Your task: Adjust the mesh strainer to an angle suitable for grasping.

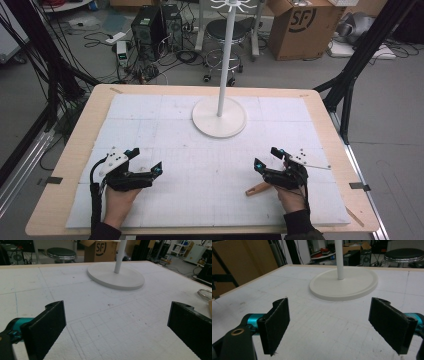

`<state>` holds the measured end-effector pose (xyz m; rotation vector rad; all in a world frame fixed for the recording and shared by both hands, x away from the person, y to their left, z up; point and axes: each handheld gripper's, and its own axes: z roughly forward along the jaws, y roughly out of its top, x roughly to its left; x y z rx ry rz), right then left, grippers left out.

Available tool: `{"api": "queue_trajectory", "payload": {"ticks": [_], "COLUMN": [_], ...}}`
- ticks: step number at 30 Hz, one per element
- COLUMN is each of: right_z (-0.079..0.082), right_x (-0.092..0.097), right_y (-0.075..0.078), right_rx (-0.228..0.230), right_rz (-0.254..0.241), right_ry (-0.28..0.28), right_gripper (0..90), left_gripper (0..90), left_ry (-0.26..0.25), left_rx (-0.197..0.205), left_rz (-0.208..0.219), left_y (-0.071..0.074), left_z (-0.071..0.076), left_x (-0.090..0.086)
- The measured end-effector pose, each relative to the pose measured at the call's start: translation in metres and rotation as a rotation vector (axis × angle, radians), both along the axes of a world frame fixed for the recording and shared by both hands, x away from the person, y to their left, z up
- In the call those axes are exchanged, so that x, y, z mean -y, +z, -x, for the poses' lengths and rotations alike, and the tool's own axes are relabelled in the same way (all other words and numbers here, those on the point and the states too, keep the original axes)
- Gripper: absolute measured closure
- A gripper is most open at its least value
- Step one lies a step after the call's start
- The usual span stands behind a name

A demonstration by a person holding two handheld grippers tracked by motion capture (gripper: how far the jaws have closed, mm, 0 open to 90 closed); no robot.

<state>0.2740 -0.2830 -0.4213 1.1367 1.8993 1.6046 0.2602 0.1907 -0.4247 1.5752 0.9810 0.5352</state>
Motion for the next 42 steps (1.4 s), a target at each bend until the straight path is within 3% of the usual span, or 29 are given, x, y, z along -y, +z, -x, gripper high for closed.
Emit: {"api": "queue_trajectory", "payload": {"ticks": [22, 28, 42], "right_z": [0.0009, 0.0009, 0.0019], "right_x": [-0.0009, 0.0008, 0.0005], "right_y": [0.0004, 0.0006, 0.0008], "right_rx": [-0.006, 0.001, 0.003], "right_rz": [-0.001, -0.002, 0.007], "right_ry": [0.006, -0.007, -0.016], "right_gripper": [16.4, 30.1, 44.8], "left_gripper": [2.5, 2.5, 2.4], "left_ry": [0.002, -0.001, 0.001], "left_rx": [0.002, 0.001, 0.001], "left_rz": [-0.001, -0.002, -0.003], "left_y": [0.0002, -0.0001, -0.0002], "left_z": [0.0009, 0.0009, 0.0011], "left_x": [-0.0012, -0.0003, -0.0004]}}
